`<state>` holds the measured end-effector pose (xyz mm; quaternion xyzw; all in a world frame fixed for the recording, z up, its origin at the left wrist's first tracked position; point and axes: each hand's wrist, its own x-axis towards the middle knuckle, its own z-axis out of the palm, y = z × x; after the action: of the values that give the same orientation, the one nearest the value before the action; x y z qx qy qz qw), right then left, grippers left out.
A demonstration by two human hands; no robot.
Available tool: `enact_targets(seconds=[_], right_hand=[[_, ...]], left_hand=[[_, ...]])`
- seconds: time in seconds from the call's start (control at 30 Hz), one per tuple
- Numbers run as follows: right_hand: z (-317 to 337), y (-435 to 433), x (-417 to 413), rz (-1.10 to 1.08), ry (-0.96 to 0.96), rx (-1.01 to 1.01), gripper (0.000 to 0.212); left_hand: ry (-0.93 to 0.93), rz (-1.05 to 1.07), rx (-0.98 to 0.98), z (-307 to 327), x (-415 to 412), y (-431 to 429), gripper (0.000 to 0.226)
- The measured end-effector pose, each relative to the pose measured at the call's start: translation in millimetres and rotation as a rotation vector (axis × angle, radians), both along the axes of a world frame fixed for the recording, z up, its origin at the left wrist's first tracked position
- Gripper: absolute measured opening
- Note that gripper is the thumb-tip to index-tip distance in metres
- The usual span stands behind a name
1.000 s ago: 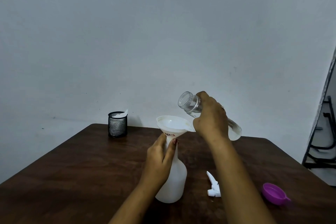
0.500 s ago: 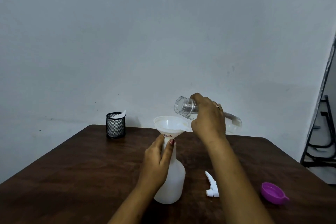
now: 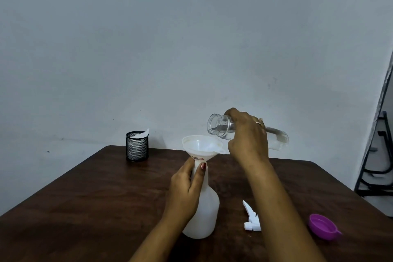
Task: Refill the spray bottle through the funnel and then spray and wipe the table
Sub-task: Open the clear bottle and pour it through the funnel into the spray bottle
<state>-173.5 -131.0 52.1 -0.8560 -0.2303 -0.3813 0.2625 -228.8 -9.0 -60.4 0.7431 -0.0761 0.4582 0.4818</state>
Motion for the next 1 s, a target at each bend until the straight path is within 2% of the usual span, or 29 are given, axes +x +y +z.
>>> enact_targets(seconds=[0.47,0.73,1.0], right_hand=[[0.2,1.9,-2.4,0.006,-0.003,-0.041,0.059],[0.9,1.6,-2.5,0.005,-0.026,-0.027,0.06],[1.7,2.0,-3.1,0.002,-0.018,-0.044,0.061]], left_hand=[[0.02,-0.006,-0.03,-3.1,2.8,1.4,0.037],[0.021,-0.024,-0.036,0.5,-0.6,-0.8,0.026],[0.01,-0.029,-0.045,-2.0,2.0,0.5,0.032]])
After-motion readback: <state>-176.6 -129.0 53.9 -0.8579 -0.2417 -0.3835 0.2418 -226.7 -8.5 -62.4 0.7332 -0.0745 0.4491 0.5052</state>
